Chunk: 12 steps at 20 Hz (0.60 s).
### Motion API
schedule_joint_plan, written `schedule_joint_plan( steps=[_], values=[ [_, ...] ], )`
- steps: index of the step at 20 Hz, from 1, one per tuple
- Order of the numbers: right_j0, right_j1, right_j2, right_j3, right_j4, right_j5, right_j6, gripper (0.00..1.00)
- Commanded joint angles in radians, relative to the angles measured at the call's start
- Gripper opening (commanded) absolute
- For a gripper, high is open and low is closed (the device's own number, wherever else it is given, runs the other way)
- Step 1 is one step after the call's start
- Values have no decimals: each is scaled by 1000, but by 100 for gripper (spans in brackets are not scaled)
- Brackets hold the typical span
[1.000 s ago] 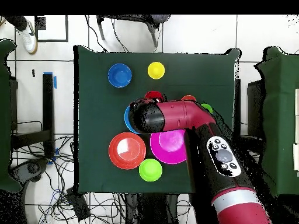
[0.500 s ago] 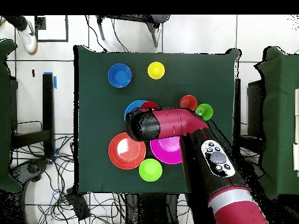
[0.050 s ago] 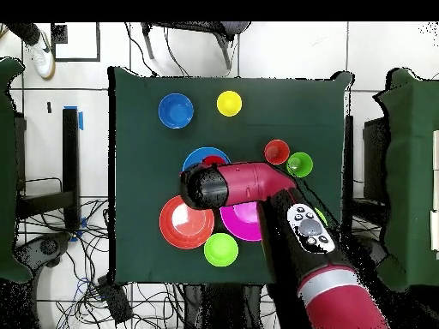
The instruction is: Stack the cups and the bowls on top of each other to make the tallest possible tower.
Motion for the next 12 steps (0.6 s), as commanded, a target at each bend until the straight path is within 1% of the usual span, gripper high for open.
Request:
schedule_joint_plan(
  steps=[1,6,12],
  values=[
    [49,104,-33,-5,-74,-91,88,0],
    [72,144,-66,-40,-87,-137,91,0],
    [87,163,-96,-57,-77,-124,76,0]
  ],
)
